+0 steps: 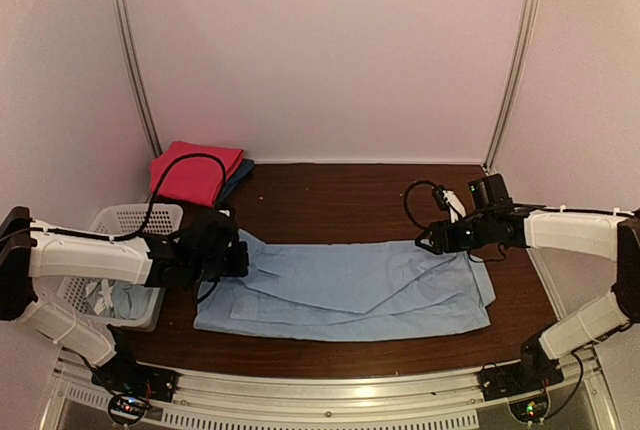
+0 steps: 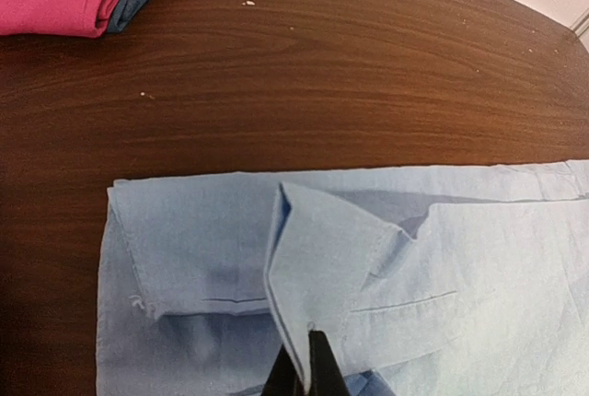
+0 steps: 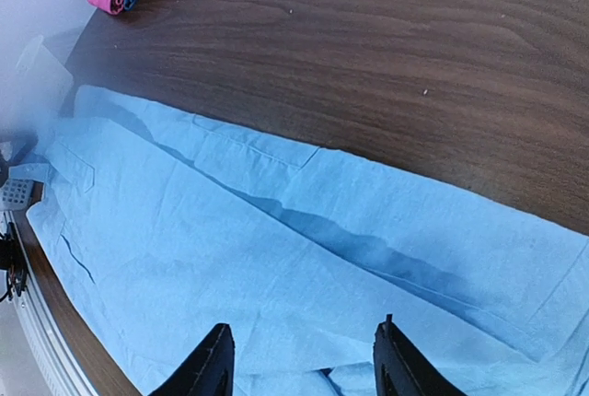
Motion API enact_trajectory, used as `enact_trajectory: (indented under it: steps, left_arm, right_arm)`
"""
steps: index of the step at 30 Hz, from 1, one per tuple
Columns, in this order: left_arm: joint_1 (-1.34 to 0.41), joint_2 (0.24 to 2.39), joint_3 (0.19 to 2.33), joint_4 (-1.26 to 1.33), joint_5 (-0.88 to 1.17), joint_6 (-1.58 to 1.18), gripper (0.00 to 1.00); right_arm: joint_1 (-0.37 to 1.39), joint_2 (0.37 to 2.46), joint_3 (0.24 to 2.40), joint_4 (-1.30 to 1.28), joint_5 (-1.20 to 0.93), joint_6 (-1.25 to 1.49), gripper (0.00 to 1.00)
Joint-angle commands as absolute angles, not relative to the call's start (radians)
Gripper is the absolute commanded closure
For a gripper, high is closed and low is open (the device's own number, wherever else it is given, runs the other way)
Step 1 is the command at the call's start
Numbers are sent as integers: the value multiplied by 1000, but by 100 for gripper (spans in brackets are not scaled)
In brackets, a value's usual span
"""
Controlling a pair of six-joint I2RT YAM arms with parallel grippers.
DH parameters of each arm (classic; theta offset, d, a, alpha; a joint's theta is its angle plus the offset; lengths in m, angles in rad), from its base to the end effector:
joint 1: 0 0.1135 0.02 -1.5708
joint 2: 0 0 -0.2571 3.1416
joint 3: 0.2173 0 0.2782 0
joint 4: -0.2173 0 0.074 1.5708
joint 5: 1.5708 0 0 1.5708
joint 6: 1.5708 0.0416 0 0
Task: Fold and stack the mixed laundry pile
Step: Smooth out the rectangle-folded shirt at the center of the board, then rotate the rectangle-folded shirt at the center of the board.
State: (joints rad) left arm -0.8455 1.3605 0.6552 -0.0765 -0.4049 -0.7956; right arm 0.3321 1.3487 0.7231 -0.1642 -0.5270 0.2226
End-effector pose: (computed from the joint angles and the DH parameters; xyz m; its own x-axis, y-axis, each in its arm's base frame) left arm 0.2058 -0.2074 0.1554 -0.6859 -0.2159 -0.6949 0.0178 0.9497 -0.3126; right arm 0.2731 0.1163 0.1757 -0.7909 -0.0709 -0.6078 -0.4531 0.7355 0.5038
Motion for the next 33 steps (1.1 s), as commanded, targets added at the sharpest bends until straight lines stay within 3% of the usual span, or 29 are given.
enact_trajectory:
  steps: [1,5,7,10,16,25,29,33]
  left_arm:
    - [-828,1334,628,-87,-470,-823,100]
    - [-809,1341,658,-180,-469,-829,80]
    - [-808,1336,681,-233,-486,-823,55]
    - [-806,1321,748,-312,-522,-769,40]
    - [-807,1419,895,-297,-395,-561,38]
    - [-807,1622,1025,-349,-323,-533,38]
    - [-798,1611,1022,-350,-322,-549,37]
    - [-745,1587,984,-335,-282,-570,37]
  right_arm:
    - [385,1420,764,-155,-521,242,50]
    - [413,1479,771,-159,-489,258,54]
    - [417,1498,773,-163,-470,264,56]
    - [420,1519,781,-177,-425,267,59]
    - [423,1613,794,-208,-330,264,67]
    - [420,1768,859,-260,-222,257,73]
    - [417,1891,1030,-346,-134,204,74]
    - [397,2107,1375,-465,-82,110,74]
